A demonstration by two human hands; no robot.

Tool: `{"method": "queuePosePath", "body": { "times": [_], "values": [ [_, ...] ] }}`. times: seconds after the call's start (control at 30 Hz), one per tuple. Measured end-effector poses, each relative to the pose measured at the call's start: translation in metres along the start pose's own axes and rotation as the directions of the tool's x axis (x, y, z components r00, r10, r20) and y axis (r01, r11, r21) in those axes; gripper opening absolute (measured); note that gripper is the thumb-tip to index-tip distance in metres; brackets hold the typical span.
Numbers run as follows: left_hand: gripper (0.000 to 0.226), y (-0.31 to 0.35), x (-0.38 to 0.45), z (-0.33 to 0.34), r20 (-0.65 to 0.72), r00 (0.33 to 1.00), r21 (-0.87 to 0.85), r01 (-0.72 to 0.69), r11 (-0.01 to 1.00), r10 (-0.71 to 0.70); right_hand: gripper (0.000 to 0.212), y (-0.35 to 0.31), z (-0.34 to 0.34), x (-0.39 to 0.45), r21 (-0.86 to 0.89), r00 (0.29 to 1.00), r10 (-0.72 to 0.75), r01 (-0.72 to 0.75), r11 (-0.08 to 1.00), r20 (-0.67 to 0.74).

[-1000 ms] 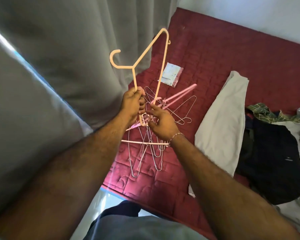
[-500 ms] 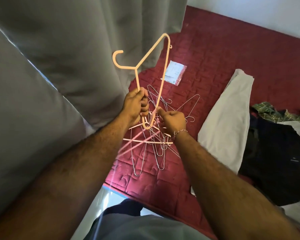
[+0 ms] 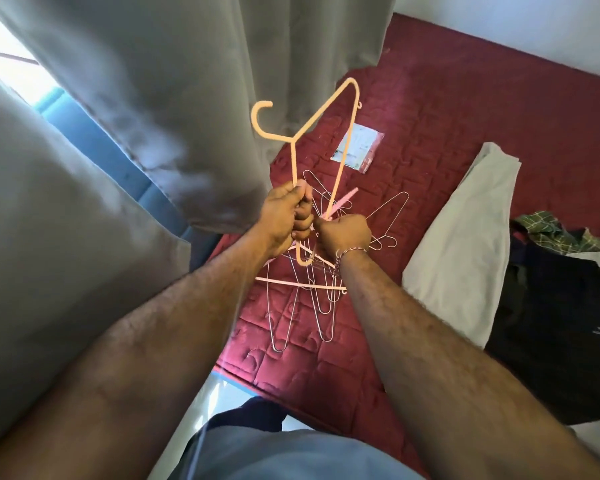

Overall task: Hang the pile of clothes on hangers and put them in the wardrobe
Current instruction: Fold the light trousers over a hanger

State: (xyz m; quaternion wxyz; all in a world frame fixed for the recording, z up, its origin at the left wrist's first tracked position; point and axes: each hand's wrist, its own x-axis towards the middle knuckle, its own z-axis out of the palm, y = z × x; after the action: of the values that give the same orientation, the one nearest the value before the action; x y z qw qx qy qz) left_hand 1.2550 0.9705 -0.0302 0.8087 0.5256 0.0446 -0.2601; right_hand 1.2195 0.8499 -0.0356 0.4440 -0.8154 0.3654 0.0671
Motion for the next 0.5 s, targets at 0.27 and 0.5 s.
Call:
{"method": "queuePosePath", "body": {
  "times": [0.27, 0.5],
  "values": [
    [0.038, -0.003, 0.004, -0.007, -0.159, 0.987, 0.236, 0.061, 0.970, -0.023, 0.033, -0.002, 0.001, -0.017, -0.061, 0.910, -0.409, 0.413, 0.909, 0.069],
    [0.036, 0.007, 0.001, -0.023, -0.130, 0.992, 0.083, 0.019, 0.996, -0.008, 0.023, 0.028, -0.011, -0.001, 0.006, 0.893, -0.430, 0.433, 0.901, 0.132]
  ]
}}
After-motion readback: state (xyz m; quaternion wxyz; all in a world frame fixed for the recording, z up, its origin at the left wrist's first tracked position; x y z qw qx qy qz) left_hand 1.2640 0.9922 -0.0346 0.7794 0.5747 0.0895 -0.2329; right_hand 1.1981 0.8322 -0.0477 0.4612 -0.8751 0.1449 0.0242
